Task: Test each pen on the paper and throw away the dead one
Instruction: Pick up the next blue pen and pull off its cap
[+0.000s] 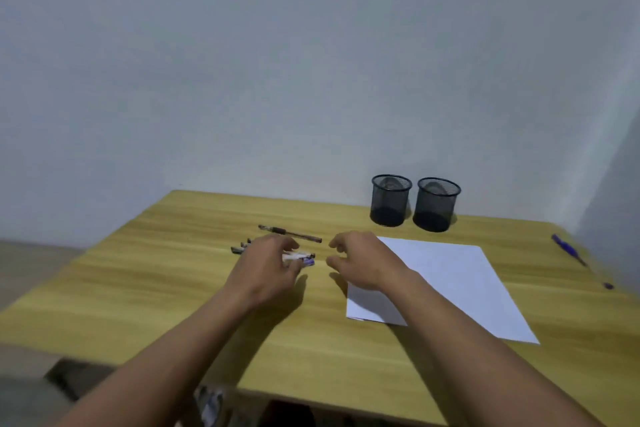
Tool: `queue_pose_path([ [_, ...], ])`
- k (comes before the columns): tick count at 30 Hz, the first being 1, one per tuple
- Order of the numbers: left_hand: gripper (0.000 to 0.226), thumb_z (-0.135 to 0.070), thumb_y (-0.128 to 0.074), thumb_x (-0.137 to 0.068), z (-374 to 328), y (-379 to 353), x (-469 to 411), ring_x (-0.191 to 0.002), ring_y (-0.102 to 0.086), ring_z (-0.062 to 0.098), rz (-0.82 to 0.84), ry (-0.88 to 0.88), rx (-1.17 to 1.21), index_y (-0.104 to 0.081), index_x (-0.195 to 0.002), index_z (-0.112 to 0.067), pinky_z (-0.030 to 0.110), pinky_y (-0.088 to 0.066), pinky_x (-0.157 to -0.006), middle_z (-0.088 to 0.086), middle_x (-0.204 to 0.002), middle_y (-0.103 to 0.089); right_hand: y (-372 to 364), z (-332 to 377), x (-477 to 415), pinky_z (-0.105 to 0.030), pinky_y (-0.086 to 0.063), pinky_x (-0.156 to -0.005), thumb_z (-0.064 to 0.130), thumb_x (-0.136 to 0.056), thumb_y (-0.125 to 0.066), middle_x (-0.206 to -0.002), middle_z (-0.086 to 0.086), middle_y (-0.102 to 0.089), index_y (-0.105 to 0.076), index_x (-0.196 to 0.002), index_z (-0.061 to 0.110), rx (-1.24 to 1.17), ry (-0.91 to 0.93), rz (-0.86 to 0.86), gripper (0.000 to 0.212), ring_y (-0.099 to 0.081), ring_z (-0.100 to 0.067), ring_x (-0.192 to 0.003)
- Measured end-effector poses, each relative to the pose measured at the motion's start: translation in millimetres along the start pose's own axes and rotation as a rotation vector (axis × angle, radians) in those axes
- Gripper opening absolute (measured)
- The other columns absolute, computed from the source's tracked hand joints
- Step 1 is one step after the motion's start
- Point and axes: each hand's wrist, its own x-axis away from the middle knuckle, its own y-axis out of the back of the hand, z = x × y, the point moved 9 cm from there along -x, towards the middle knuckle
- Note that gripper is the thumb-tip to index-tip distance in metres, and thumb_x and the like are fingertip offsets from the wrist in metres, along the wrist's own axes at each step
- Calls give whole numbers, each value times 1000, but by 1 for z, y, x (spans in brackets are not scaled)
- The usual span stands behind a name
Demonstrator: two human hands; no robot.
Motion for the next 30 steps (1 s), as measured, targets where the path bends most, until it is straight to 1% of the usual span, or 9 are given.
queue_pose_path([
  [6, 33, -32, -61, -86, 42, 10, 28, -101, -62, 19, -18, 58, -56, -71, -115, -19, 34, -52, -87, 1, -113, -69, -46, 42, -8, -45, -58, -88, 23, -97, -56, -117, -7, -69, -70, -118, 20, 123, 121, 30, 25, -65, -28, -103],
  [11, 20, -21, -66, -88, 48, 13, 29, -87, -66, 18, -33, 40, -62, -76, -106, -18, 35, -55, -77, 1, -97, -75, -49, 55, -8, -43, -56, -87, 21, -100, -53, -118, -4, -67, -69, -120, 21, 183, 194, -53, 25, -60, -24, -108],
  [14, 19, -26, -70, -86, 42, 18, 25, -80, -66, 17, -53, -13, -50, -77, -102, -18, 35, -55, -72, 0, -91, -75, -42, 62, -4, -40, -52, -88, 28, -101, -54, -119, -3, -66, -67, -127, 22, 198, 250, -99, 30, -56, -24, -113],
  [17, 20, -17, -69, -84, 32, 21, 15, -83, -65, 19, -52, -85, -53, -77, -103, -19, 35, -53, -71, 1, -92, -74, -32, 65, -2, -35, -46, -80, 31, -101, -56, -111, -3, -64, -72, -120, 19, 182, 273, -143, 27, -53, -23, -108],
  [19, 24, -10, -69, -83, 20, 30, 9, -92, -63, 24, -128, -162, -118, -76, -105, -19, 37, -51, -75, 1, -98, -73, -23, 63, 0, -34, -41, -74, 32, -102, -55, -106, -2, -62, -72, -113, 17, 174, 268, -182, 25, -52, -22, -104],
  [22, 33, -12, -73, -82, 2, 58, 7, -103, -55, 25, -396, -185, -126, -71, -114, -19, 35, -48, -84, 1, -110, -68, -7, 48, 3, -38, -47, -70, 29, -101, -56, -98, 0, -61, -71, -103, 15, 85, 191, -222, 21, -56, -22, -94],
  [25, 40, -13, -71, -85, -5, 67, 8, -105, -52, 17, -535, -90, 91, -62, -124, -20, 9, -37, -84, -1, -114, -60, 14, 24, 8, -41, -54, -70, 27, -94, -63, -88, -1, -68, -71, -94, 15, -100, 51, -302, 15, -62, -23, -82],
  [27, 35, -17, -69, -88, -11, 54, 0, -98, -58, 10, -453, -30, 261, -61, -122, -20, 6, -43, -78, -5, -109, -63, 24, 5, 15, -38, -53, -67, 23, -88, -66, -79, 0, -69, -69, -87, 16, -302, -53, -342, 8, -64, -20, -75],
  [30, 23, -27, -69, -89, -24, 13, -17, -90, -68, 6, -154, 40, 421, -71, -110, -19, 27, -56, -84, -6, -101, -73, 34, -17, 25, -32, -50, -65, 17, -87, -67, -76, -6, -71, -64, -84, 15, -594, -149, -375, 5, -68, -21, -72],
])
